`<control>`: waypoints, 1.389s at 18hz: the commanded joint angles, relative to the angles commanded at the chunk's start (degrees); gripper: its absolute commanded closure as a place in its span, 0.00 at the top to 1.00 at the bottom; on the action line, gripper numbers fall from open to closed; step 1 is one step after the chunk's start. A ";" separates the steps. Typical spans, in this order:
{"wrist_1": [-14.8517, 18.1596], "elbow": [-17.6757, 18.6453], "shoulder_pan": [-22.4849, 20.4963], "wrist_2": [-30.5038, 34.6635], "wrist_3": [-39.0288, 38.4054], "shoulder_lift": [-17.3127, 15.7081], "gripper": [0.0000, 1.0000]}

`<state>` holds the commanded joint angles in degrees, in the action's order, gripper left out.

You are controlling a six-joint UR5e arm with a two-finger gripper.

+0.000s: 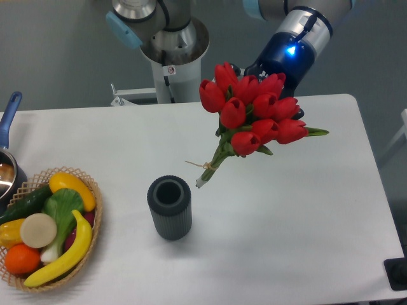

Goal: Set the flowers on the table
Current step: 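Lift the red tulip bouquet higher with the gripper, stems hanging below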

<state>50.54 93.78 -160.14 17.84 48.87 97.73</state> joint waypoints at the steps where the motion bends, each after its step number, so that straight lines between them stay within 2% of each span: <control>1: 0.00 0.09 0.00 0.00 0.00 0.00 0.45; 5: 0.09 -0.70 -0.35 2.19 -0.35 -0.17 0.45; 11: 0.35 0.17 -1.67 5.97 -0.70 -2.45 0.45; 15: 0.26 4.39 -1.76 17.90 0.26 -7.64 0.44; 20: 0.35 4.83 -1.49 22.58 1.23 -8.61 0.44; 23: 0.26 6.41 -1.41 30.21 2.54 -10.80 0.45; 25: 0.35 7.03 -1.23 32.69 4.30 -10.99 0.45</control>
<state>50.89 100.81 -161.37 50.53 53.17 86.75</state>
